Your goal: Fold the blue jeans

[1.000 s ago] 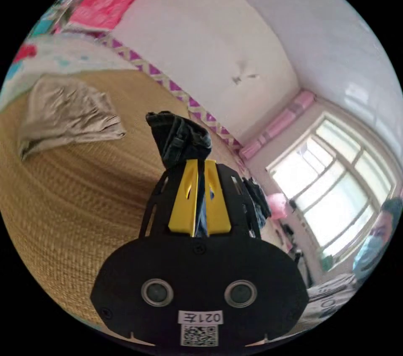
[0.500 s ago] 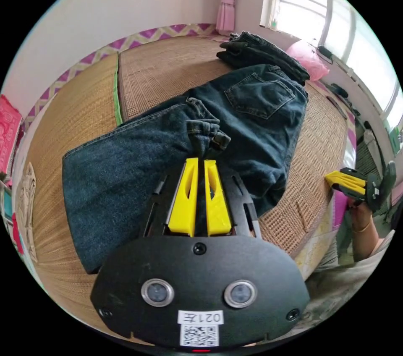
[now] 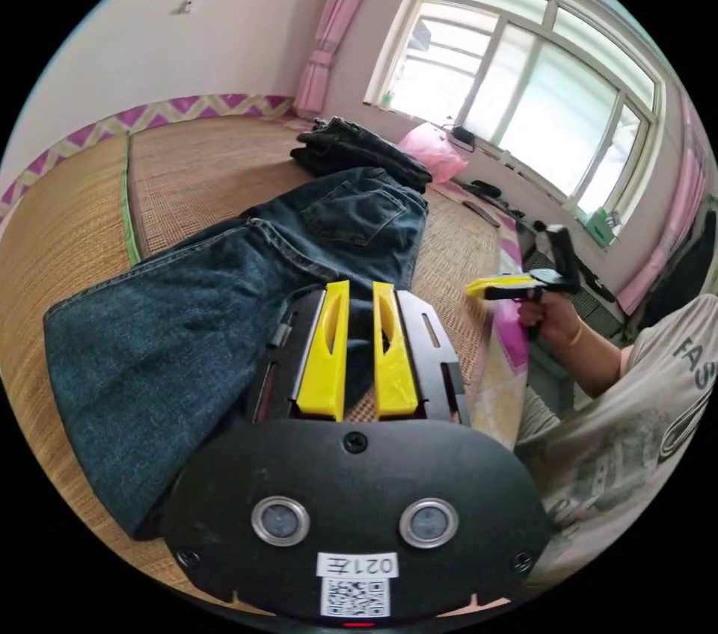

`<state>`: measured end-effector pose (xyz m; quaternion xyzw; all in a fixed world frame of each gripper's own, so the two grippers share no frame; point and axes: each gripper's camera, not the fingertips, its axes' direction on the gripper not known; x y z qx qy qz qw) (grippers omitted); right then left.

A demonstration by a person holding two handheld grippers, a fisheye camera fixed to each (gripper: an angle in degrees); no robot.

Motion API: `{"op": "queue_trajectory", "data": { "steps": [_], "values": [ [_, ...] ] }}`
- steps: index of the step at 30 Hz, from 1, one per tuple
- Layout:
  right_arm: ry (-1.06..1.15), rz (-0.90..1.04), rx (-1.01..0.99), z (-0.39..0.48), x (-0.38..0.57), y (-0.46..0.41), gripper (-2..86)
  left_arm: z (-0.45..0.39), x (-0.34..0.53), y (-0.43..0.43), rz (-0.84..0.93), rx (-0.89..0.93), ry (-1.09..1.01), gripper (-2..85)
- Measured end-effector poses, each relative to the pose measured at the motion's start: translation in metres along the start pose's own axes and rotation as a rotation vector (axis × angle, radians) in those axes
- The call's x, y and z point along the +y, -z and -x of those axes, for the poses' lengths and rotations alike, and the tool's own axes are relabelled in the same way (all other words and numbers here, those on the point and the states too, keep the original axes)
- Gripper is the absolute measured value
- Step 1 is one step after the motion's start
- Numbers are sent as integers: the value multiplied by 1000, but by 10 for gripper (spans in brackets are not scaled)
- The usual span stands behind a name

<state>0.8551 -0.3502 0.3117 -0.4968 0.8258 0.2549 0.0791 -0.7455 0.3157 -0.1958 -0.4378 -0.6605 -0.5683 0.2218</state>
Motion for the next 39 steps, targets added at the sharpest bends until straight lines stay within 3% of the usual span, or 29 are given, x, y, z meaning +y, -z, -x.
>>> {"op": "queue_trajectory", "data": {
  "steps": [2,4,6,9,16,20,25,27,30,33,35,39],
  "values": [
    [-172,64,-199,-56,4,-15,46,-7,17,22,-9,6,-13,58],
    [-253,35,-273,-78,10,-10,64,-9,33,48,-36,-3,-12,53],
    [-237,-13,-350,-82,6,8,76,-7,51,77,-69,-20,-3,51],
    [-285,-72,-321,-85,-9,30,97,6,80,121,-108,-27,43,42],
    [-770,-114,-463,-176,-29,-41,131,42,149,204,-180,-25,145,30],
    [-926,-187,-507,-188,-28,-79,94,63,191,243,-230,-39,199,12],
    [-945,-238,-446,-153,-45,-81,46,88,236,276,-257,-37,243,-5],
    [-850,-275,-391,-119,-64,-58,37,95,254,287,-269,-41,254,-7],
    [-529,-323,-217,-8,-124,-7,31,109,285,306,-306,-25,275,-9],
    [-126,-321,-40,156,-185,19,30,122,314,320,-356,3,295,-10],
    [208,-277,101,305,-211,4,29,129,337,328,-386,13,305,-10],
    [641,-157,234,498,-192,-77,28,140,374,334,-390,-10,330,-10]
  ]
}}
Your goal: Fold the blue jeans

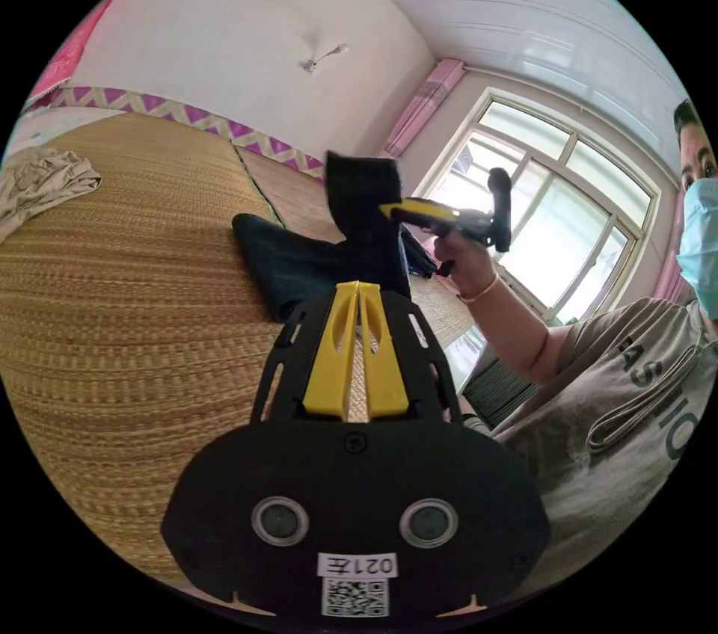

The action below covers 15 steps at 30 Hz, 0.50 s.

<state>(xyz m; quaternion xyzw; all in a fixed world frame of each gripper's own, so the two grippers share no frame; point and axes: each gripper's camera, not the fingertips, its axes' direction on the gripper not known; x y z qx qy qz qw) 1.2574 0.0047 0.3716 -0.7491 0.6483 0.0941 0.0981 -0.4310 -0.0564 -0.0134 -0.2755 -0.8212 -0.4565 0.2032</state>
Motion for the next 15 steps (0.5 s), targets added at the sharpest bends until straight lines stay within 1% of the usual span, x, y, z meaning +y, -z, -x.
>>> {"op": "queue_trajectory", "data": {
  "steps": [2,3,4,5,7,10,12,13,15],
  "values": [
    [247,109,4,117,-14,-57,27,18,19,11,-2,-6,21,-10],
    [304,140,4,144,-11,-73,27,22,24,13,0,-7,28,-10],
    [415,211,15,192,-1,-105,28,32,33,18,5,-10,41,-10],
    [484,204,105,225,11,-120,28,40,41,23,5,-14,48,-9],
    [511,161,215,247,14,-117,29,51,52,29,2,-36,54,-9],
    [415,96,189,246,10,-102,32,68,64,23,-9,-39,60,-8],
    [447,90,152,261,24,-115,37,80,67,9,-7,-16,69,-5],
    [520,145,145,279,41,-140,42,88,68,-2,2,3,73,0],
    [579,95,254,300,72,-158,51,102,67,-21,28,21,91,22]
  ]
}}
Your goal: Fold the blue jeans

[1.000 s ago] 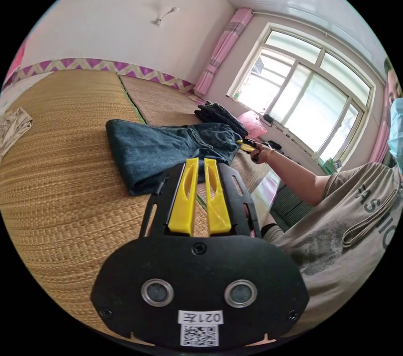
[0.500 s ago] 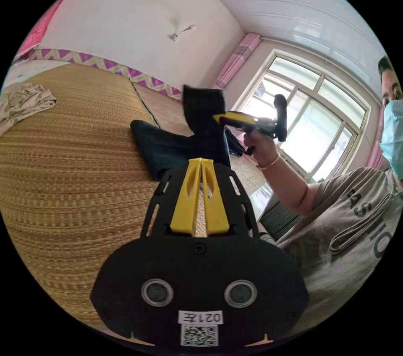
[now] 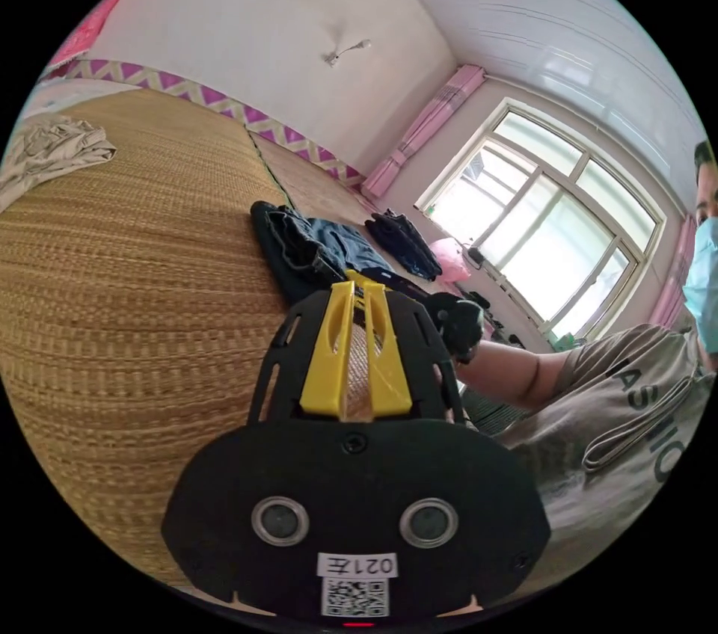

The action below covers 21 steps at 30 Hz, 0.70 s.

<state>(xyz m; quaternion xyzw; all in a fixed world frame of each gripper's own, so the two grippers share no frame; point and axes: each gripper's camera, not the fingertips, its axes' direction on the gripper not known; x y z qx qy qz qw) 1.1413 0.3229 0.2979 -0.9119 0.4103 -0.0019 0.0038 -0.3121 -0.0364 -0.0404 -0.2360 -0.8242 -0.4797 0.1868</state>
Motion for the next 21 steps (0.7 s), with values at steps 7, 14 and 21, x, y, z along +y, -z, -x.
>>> {"op": "queue_trajectory", "data": {
  "steps": [7,14,21],
  "values": [
    [-457,-54,-429,-107,137,-10,76,62,-14,-39,19,-46,88,74],
    [-1056,117,-810,-211,401,-192,95,168,-41,-120,138,61,269,172],
    [-1342,128,-1186,-167,538,-354,103,244,-21,-222,371,30,399,154]
  ]
}}
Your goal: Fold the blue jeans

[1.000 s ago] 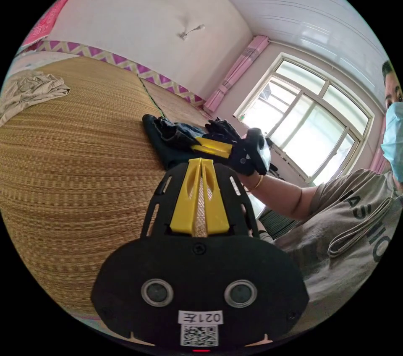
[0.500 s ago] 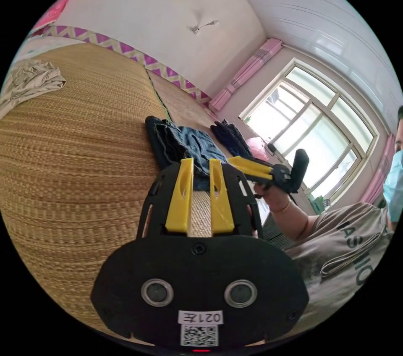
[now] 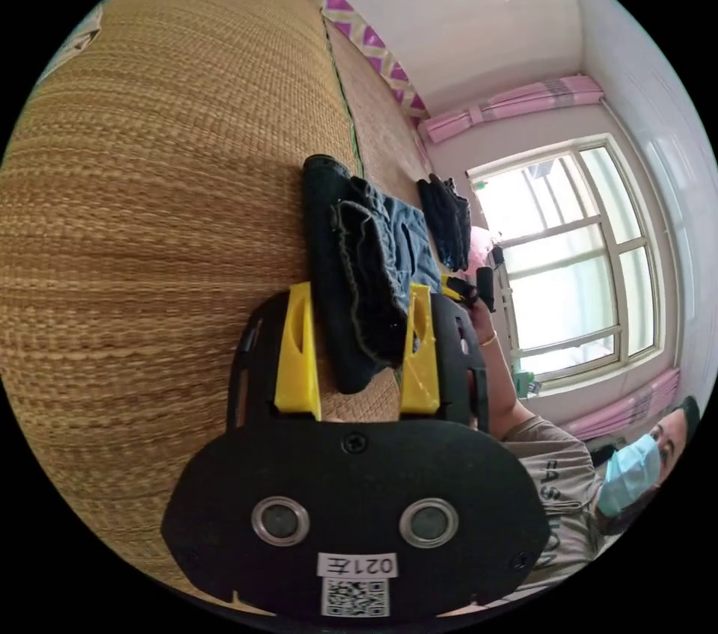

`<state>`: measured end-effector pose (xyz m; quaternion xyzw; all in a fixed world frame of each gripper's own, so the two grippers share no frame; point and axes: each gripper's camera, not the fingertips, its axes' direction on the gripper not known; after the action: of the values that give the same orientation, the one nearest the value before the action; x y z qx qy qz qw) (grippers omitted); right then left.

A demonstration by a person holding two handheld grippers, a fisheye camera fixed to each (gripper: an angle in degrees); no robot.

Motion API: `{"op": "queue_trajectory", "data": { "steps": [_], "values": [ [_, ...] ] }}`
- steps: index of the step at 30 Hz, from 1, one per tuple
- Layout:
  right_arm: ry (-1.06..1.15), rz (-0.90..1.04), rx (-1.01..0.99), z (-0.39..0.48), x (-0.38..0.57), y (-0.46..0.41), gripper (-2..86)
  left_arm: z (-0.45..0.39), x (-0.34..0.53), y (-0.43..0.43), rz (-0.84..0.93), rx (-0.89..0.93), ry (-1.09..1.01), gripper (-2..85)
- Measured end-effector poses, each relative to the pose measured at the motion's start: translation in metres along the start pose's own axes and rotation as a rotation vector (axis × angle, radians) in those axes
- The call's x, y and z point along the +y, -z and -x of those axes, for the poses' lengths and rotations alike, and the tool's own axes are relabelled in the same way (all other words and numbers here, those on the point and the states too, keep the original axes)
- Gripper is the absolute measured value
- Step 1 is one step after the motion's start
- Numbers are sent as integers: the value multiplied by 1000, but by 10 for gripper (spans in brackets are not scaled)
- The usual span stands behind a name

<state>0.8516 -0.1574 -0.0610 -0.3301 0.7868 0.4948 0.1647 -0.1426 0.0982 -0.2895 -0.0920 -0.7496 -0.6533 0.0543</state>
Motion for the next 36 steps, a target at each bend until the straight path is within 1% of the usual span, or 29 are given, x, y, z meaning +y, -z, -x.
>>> {"op": "queue_trajectory", "data": {
  "steps": [2,4,5,7,9,12,15,17,18,23,24,26,27,28,29,30,31,32,33,34,35,36],
  "values": [
    [-56,60,-97,-56,-5,-22,100,10,-6,-22,62,-29,6,118],
    [-50,80,-164,-88,-8,-33,85,14,-11,-40,108,-53,-15,91],
    [-28,103,-226,-106,-9,-42,69,21,-12,-47,117,-30,-12,75],
    [-35,101,-286,-136,-7,-50,42,30,-10,-50,106,-2,1,60],
    [-34,81,-302,-159,-2,-47,23,24,-5,-50,82,7,-10,52],
    [6,62,-303,-178,5,-27,10,-14,-7,-54,62,48,-69,48],
    [60,14,-302,-190,11,21,5,-72,-36,-81,71,100,-154,47],
    [87,-58,-292,-204,14,82,4,-132,-77,-129,101,127,-243,48],
    [95,-79,-280,-207,14,100,4,-147,-89,-144,109,132,-265,47],
    [106,-304,-94,-238,-4,277,5,-284,-204,-294,147,209,-401,48],
    [104,-323,-73,-240,-8,295,5,-298,-216,-310,150,216,-412,49],
    [100,-398,26,-248,-30,364,6,-341,-265,-372,125,238,-409,52],
    [97,-415,45,-251,-37,378,7,-349,-277,-387,116,243,-404,53],
    [101,-436,92,-257,-52,403,9,-358,-300,-421,111,261,-376,55],
    [74,-456,128,-268,-66,423,11,-360,-319,-457,114,271,-343,57],
    [57,-473,147,-275,-73,432,12,-359,-327,-473,116,269,-326,58],
    [36,-494,229,-286,-86,442,15,-349,-336,-506,124,260,-294,58],
    [-24,-484,356,-297,-97,445,18,-332,-338,-536,144,252,-281,52],
    [-61,-476,430,-302,-101,444,20,-321,-337,-550,170,252,-275,47],
    [-104,-454,569,-309,-108,438,25,-294,-331,-574,234,307,-262,29],
    [-143,-421,653,-314,-113,431,27,-268,-323,-582,231,414,-250,4],
    [-155,-417,677,-315,-115,429,26,-254,-318,-581,212,475,-241,1]
  ]
}}
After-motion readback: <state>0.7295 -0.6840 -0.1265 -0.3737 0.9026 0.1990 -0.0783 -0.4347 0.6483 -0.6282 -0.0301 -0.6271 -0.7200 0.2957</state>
